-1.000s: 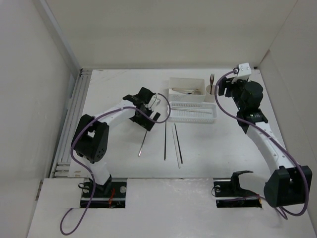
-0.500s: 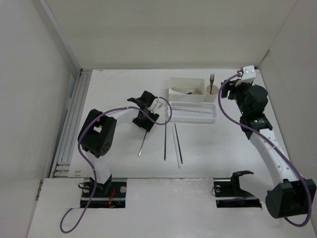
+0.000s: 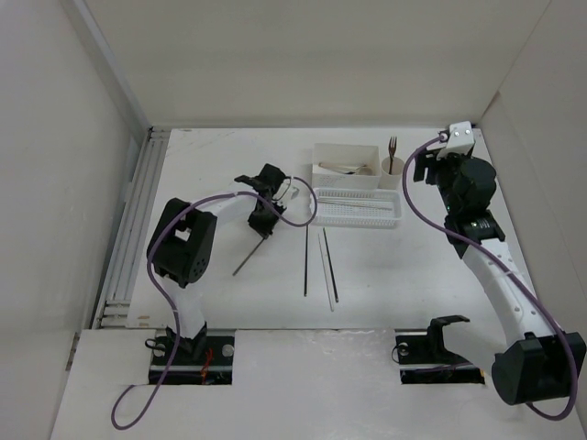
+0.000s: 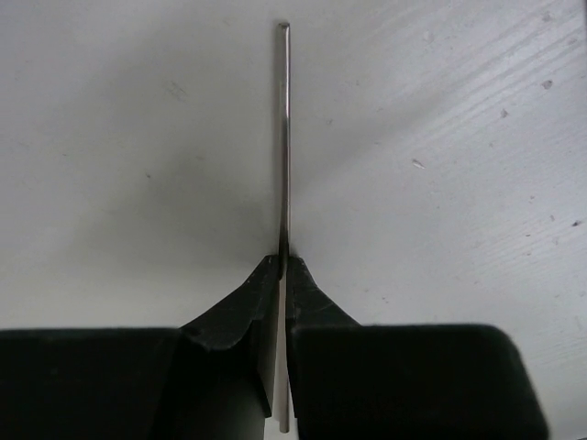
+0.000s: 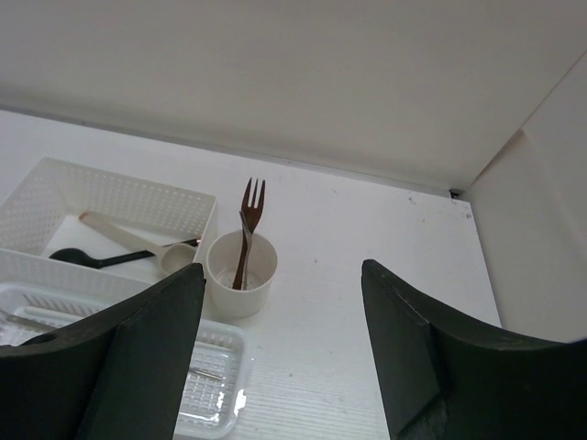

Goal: Sort the eating utensils into containers

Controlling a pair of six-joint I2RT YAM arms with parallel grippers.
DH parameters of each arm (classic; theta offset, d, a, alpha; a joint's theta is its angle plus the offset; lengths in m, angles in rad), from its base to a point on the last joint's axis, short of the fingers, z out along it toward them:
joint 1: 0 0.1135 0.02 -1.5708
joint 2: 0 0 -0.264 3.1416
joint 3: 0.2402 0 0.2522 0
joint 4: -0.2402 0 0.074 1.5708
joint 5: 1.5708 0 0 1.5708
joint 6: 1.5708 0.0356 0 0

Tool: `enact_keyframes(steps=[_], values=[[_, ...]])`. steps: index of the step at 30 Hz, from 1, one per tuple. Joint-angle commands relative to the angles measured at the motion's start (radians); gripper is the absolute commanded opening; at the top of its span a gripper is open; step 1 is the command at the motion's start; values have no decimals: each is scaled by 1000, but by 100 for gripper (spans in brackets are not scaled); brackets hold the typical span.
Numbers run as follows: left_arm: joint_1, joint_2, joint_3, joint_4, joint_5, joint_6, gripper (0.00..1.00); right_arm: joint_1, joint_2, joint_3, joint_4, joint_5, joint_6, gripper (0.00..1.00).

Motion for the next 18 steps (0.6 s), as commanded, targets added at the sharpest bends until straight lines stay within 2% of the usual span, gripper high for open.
enact_keyframes(steps=[1,6,13,17,18], values=[[22,19,84,-85,-22,76,0,7,5,48,19,24,-32,74],[22,19,215,-166,-68,180,0,7,37,68,19,24,-41,76],[22,41,351,-235,-81,193,0,-3,46,77,19,24,-41,76],[-33,50,525,-293,-81,252,0,-3,37,88,19,45,-41,76],[-50,50,612,-307,-81,278,0,-13,37,88,19,54,-41,76]])
